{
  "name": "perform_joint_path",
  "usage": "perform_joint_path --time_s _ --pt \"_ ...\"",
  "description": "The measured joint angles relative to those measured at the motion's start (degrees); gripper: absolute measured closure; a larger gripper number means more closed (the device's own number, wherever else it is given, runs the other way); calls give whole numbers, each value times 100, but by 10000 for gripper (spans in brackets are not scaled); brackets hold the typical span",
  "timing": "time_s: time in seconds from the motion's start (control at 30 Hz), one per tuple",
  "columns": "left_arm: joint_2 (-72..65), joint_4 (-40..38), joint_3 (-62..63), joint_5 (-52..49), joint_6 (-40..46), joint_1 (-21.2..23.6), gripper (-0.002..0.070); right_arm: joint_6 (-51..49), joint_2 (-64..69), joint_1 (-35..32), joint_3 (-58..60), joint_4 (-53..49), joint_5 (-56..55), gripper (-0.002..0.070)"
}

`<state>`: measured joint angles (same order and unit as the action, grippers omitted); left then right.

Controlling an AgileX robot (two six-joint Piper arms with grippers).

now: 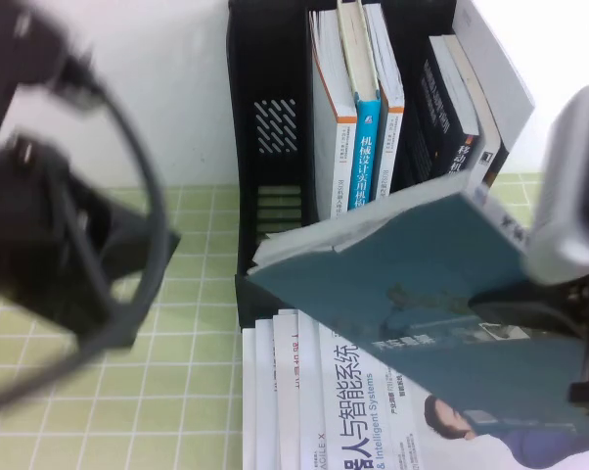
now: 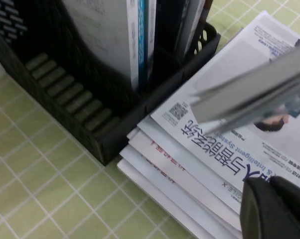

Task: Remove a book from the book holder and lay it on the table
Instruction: Place the picked book on the book

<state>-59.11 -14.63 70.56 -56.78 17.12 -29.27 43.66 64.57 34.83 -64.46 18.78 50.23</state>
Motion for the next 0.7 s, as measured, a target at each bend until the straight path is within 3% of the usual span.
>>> perform_joint_path --time_s 0.13,0.4,0.7 --pt "719 -136 -996 521 -286 0 678 -1630 408 992 -13 -2386 -28 545" --pt "1777 -259 -1901 1085 -551 0 678 -4008 1538 2541 -13 -5849 517 545" --pt "1876 -295 -2030 1093 -566 0 678 -3996 2733 3457 -32 -6684 662 545"
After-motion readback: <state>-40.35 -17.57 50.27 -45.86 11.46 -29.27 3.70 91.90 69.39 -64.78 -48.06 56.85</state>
